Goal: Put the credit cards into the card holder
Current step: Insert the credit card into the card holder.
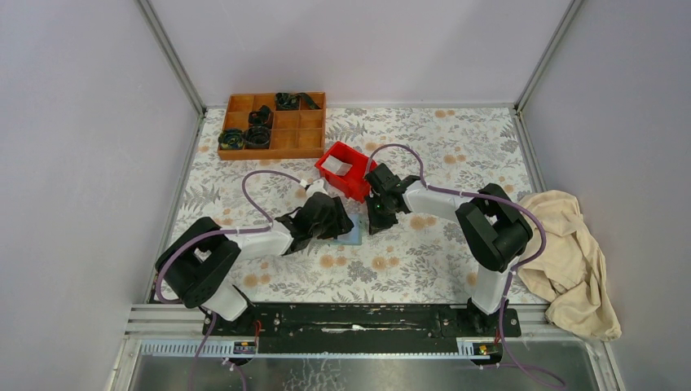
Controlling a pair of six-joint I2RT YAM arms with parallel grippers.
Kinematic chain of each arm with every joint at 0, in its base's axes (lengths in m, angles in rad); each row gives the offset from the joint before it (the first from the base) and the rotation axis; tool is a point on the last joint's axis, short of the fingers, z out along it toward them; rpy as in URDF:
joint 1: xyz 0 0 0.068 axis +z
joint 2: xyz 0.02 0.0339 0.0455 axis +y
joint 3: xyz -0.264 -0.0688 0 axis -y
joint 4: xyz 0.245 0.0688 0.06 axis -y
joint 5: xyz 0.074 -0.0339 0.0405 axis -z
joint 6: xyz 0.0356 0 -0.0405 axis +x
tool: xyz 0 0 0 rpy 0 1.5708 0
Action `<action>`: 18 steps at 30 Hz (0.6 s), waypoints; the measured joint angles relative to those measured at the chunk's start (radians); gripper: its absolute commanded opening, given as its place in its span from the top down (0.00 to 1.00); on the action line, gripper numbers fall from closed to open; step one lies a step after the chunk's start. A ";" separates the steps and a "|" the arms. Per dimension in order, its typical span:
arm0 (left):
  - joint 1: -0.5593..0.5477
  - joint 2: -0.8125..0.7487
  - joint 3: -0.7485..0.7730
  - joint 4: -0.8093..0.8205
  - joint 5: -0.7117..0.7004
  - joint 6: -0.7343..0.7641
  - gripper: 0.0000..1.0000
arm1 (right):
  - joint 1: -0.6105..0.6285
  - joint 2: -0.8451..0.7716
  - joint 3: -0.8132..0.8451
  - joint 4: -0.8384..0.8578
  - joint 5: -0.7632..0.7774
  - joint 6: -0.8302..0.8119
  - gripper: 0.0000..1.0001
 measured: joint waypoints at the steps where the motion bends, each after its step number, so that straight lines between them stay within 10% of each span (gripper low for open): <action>1: 0.000 -0.004 0.005 -0.018 -0.006 0.006 0.34 | 0.000 0.001 0.000 0.003 0.000 0.000 0.94; 18: -0.008 -0.016 0.044 -0.124 -0.042 0.066 0.26 | 0.007 0.005 0.002 0.040 -0.002 -0.001 0.93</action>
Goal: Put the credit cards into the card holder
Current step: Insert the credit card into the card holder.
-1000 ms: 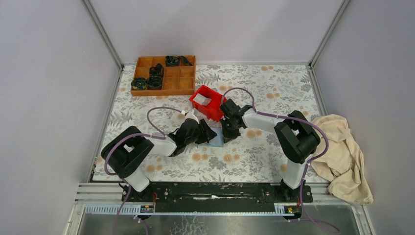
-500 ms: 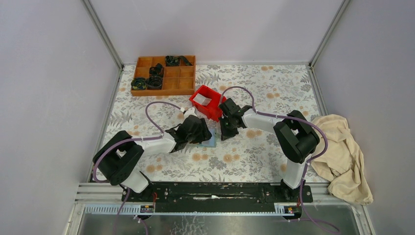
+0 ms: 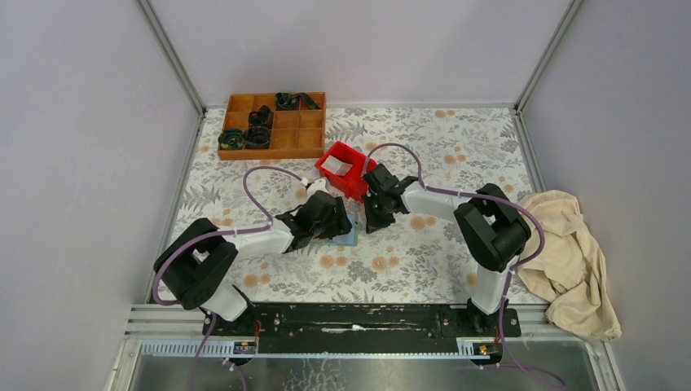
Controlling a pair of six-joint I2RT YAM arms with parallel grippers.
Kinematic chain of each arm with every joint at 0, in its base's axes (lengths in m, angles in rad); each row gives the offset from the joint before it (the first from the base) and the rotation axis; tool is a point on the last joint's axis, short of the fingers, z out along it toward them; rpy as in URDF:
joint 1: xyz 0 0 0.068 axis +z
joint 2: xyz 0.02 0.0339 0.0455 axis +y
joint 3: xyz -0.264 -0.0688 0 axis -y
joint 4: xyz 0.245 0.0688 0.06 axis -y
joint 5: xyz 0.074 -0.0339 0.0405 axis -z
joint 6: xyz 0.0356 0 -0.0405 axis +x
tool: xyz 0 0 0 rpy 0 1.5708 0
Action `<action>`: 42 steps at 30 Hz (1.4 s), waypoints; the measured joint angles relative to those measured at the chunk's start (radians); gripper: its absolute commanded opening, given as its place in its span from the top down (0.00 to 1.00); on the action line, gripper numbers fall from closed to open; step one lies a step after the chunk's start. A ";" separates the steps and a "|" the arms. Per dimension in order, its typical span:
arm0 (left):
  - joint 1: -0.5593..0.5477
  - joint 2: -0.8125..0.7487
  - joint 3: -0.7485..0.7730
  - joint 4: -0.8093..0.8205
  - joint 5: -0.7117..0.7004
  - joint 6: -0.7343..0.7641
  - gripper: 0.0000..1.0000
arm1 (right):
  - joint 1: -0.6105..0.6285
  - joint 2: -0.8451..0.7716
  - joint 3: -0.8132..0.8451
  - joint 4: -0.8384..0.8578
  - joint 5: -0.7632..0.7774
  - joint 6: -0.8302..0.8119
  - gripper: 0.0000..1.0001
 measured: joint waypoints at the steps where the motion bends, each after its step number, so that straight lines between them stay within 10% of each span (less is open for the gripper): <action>1: 0.000 -0.002 0.000 -0.004 -0.002 0.000 0.26 | 0.005 0.000 0.002 -0.001 0.002 -0.002 0.93; 42: -0.007 -0.127 -0.226 0.250 0.029 -0.045 0.28 | 0.138 0.062 0.101 -0.023 -0.002 0.028 0.92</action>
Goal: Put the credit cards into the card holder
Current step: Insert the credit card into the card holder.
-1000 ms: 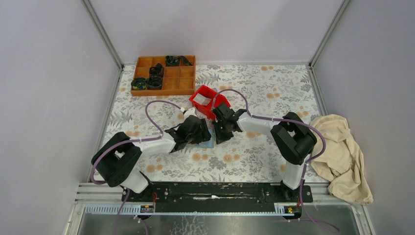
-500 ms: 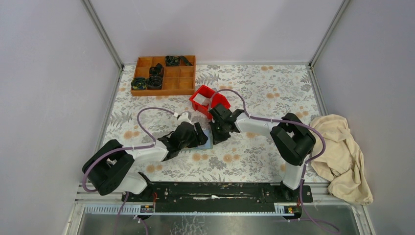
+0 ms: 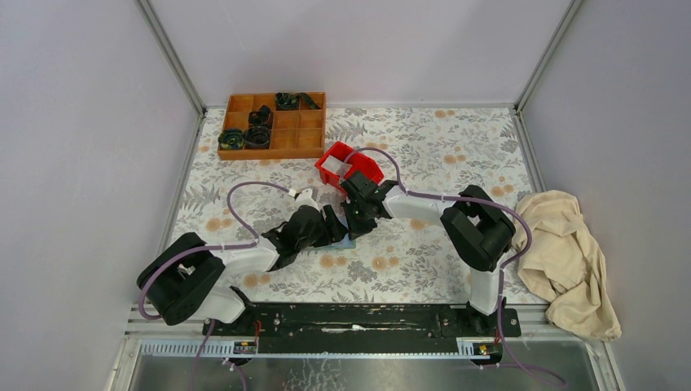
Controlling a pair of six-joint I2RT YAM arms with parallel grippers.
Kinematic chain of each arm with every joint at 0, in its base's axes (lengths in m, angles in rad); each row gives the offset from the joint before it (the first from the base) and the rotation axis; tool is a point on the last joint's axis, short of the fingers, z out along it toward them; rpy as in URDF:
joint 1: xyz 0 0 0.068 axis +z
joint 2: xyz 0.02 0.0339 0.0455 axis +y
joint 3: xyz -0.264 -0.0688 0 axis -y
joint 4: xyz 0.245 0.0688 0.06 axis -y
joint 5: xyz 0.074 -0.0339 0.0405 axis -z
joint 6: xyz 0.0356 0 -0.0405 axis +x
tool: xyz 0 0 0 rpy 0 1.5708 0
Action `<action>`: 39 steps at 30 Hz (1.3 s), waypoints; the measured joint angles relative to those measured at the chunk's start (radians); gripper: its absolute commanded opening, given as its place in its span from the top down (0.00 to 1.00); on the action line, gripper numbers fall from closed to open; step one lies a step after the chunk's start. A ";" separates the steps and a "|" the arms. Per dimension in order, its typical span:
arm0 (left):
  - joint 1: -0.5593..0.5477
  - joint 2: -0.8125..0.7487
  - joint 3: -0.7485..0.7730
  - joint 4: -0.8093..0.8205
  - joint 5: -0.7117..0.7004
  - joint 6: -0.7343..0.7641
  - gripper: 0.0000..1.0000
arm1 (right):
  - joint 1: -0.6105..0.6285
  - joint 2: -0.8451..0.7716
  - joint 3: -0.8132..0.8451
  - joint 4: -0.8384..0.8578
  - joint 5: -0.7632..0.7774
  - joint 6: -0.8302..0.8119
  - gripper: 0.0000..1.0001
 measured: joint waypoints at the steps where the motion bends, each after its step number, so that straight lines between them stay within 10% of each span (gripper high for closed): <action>1: 0.000 0.000 -0.002 0.003 0.001 -0.001 0.28 | 0.000 0.004 0.007 -0.005 0.002 -0.001 0.92; 39: -0.008 -0.114 -0.002 -0.161 -0.179 -0.038 0.29 | 0.002 0.036 0.045 -0.055 0.027 0.023 0.93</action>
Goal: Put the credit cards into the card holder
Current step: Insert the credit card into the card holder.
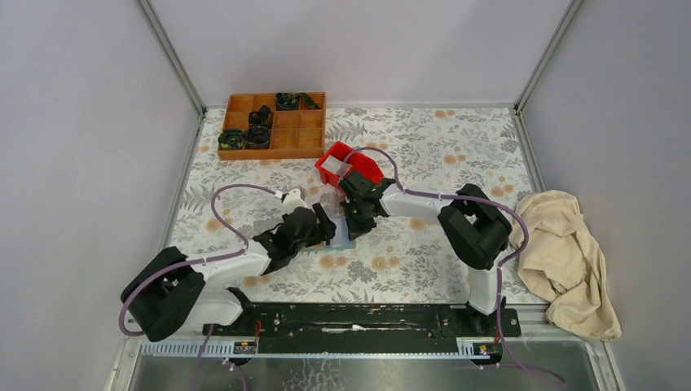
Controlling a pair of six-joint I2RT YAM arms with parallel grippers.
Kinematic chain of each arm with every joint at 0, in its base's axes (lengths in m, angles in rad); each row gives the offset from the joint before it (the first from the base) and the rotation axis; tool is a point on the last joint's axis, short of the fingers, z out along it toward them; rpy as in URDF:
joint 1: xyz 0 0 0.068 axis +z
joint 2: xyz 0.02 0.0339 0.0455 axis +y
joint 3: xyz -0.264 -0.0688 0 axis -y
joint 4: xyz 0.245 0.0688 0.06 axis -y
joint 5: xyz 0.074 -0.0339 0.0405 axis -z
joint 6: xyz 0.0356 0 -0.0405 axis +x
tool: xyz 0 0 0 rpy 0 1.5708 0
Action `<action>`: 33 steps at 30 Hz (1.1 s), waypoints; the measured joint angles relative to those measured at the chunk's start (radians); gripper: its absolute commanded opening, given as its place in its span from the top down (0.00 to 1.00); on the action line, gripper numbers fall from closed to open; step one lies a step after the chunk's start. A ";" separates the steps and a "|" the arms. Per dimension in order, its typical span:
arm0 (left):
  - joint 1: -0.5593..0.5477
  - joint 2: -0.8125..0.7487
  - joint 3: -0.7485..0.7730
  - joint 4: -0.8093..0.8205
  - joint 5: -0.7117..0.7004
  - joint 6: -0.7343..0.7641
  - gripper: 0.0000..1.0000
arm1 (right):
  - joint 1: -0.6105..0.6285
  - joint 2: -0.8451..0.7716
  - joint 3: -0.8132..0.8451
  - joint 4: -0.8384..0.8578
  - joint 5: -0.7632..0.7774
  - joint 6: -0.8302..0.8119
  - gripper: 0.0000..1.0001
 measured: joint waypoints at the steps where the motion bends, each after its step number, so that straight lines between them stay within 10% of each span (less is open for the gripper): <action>1: 0.000 -0.010 -0.003 -0.002 -0.009 0.000 0.32 | 0.000 0.000 0.000 0.000 0.000 0.000 0.93; 7: 0.000 -0.051 -0.008 -0.012 -0.054 0.012 0.77 | 0.000 0.000 0.000 0.000 0.000 0.000 0.93; 13: 0.000 -0.008 0.000 -0.036 -0.066 0.055 0.97 | 0.000 -0.003 -0.005 0.005 0.000 0.003 0.93; 33: 0.000 0.114 0.030 0.010 0.039 0.140 1.00 | 0.000 -0.008 -0.014 0.017 0.000 0.004 0.93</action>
